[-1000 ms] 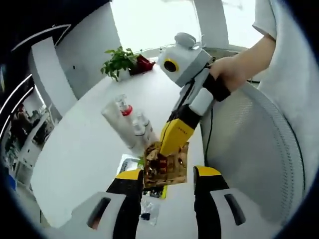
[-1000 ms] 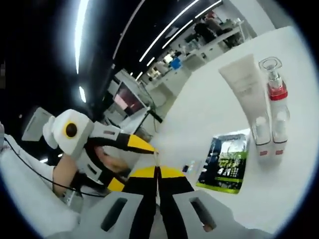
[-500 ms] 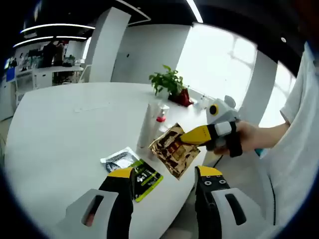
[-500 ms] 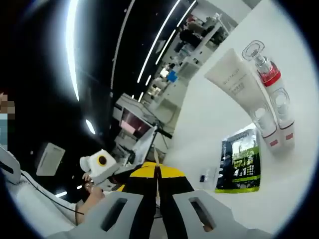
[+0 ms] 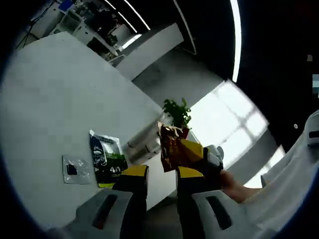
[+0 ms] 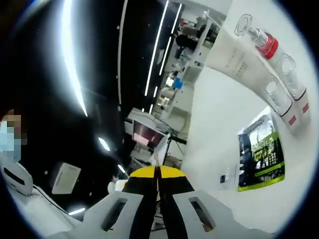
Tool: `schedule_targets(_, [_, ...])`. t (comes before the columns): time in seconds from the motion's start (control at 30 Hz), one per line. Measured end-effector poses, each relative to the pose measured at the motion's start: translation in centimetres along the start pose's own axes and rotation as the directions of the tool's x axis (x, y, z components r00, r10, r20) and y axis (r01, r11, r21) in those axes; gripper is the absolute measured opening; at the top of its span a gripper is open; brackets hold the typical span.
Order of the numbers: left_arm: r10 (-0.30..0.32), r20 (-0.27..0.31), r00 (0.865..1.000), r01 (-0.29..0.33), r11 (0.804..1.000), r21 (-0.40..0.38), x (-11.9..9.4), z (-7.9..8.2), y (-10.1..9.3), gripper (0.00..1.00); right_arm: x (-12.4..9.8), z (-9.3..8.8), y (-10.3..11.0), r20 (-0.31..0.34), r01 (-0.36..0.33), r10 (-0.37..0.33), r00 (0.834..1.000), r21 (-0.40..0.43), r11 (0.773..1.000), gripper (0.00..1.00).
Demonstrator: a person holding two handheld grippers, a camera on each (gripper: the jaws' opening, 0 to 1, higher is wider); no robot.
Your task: Arrange the skincare products in the storage area until every visible bottle or jar stands upright without overlapping.
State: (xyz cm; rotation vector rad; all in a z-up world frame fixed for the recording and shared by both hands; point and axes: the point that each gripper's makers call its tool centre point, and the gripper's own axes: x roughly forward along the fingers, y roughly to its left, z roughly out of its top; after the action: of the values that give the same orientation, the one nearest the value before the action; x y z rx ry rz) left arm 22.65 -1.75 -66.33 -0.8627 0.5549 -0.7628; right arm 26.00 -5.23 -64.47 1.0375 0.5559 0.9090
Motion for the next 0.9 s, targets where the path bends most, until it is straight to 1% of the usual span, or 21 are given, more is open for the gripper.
schedule_targets(0.07, [-0.007, 0.012, 1.000, 0.007, 1.000, -0.013, -0.1, 0.1, 0.0, 0.11, 0.0, -0.1, -0.1, 0.004, -0.003, 0.003, 1.000, 0.010, 1.000, 0.01])
schedule_targets(0.2, [0.005, 0.019, 1.000, -0.004, 1.000, -0.019, 0.0, 0.1, 0.2, 0.01, 0.1, -0.3, -0.4, 0.011, 0.003, -0.003, 1.000, 0.028, 1.000, 0.01])
schedule_targets(0.33, [0.031, 0.036, 0.999, -0.030, 0.999, -0.032, -0.1, 0.3, 0.5, 0.00, 0.4, -0.6, -0.2, 0.013, 0.008, -0.009, 1.000, 0.026, 1.000, 0.01])
schedule_targets(0.37, [0.042, 0.052, 0.998, -0.040, 0.999, -0.037, -0.2, 0.6, 0.6, 0.00, 0.5, -0.6, -0.2, 0.011, 0.014, -0.014, 1.000, 0.011, 1.000, 0.01])
schedule_targets(0.43, [0.042, 0.068, 0.997, -0.036, 0.996, -0.088, -0.4, 0.9, 0.5, 0.00, 0.5, -0.5, -0.5, 0.012, 0.031, -0.030, 0.999, -0.041, 0.999, 0.02])
schedule_targets(0.47, [0.047, 0.071, 0.996, -0.038, 0.993, -0.116, -0.5, 1.0, 0.5, 0.00, 0.5, -0.6, -0.8, -0.006, 0.043, -0.044, 0.999, -0.076, 0.996, 0.03])
schedule_targets(0.53, [0.050, 0.059, 0.997, -0.043, 0.993, -0.106, -0.6, 0.8, 0.4, 0.00, 0.5, -1.1, -1.1, -0.051, 0.061, -0.067, 0.996, -0.111, 0.992, 0.05])
schedule_targets(0.57, [0.065, 0.047, 0.997, -0.060, 0.994, -0.095, -0.8, 0.8, 0.5, 0.00, 0.6, -1.3, -1.2, -0.081, 0.065, -0.078, 0.994, -0.154, 0.986, 0.06])
schedule_targets(0.63, [0.064, 0.045, 0.997, -0.060, 0.994, -0.088, -0.9, 0.7, 0.4, 0.00, 0.8, -1.4, -1.1, -0.109, 0.061, -0.084, 0.990, -0.198, 0.978, 0.09])
schedule_targets(0.67, [0.057, 0.050, 0.997, -0.052, 0.993, -0.104, -1.0, 0.8, 0.3, 0.00, 1.0, -1.3, -1.2, -0.126, 0.065, -0.095, 0.988, -0.225, 0.972, 0.10])
schedule_targets(0.7, [0.047, 0.054, 0.997, -0.040, 0.992, -0.123, -1.0, 0.8, 0.1, 0.00, 1.2, -1.1, -1.1, -0.135, 0.062, -0.101, 0.986, -0.267, 0.962, 0.12])
schedule_targets(0.77, [0.046, 0.061, 0.997, -0.038, 0.991, -0.132, -1.2, 1.0, 0.2, 0.00, 1.5, -0.9, -1.3, -0.149, 0.075, -0.123, 0.981, -0.290, 0.954, 0.15])
schedule_targets(0.87, [0.048, 0.071, 0.996, -0.038, 0.989, -0.141, -1.6, 1.3, 0.5, 0.00, 2.0, -0.5, -1.1, -0.176, 0.069, -0.136, 0.975, -0.345, 0.936, 0.15])
schedule_targets(0.9, [0.052, 0.074, 0.996, -0.041, 0.989, -0.141, -1.7, 1.3, 0.6, 0.00, 2.2, -0.3, -1.1, -0.187, 0.067, -0.148, 0.971, -0.380, 0.922, 0.15])
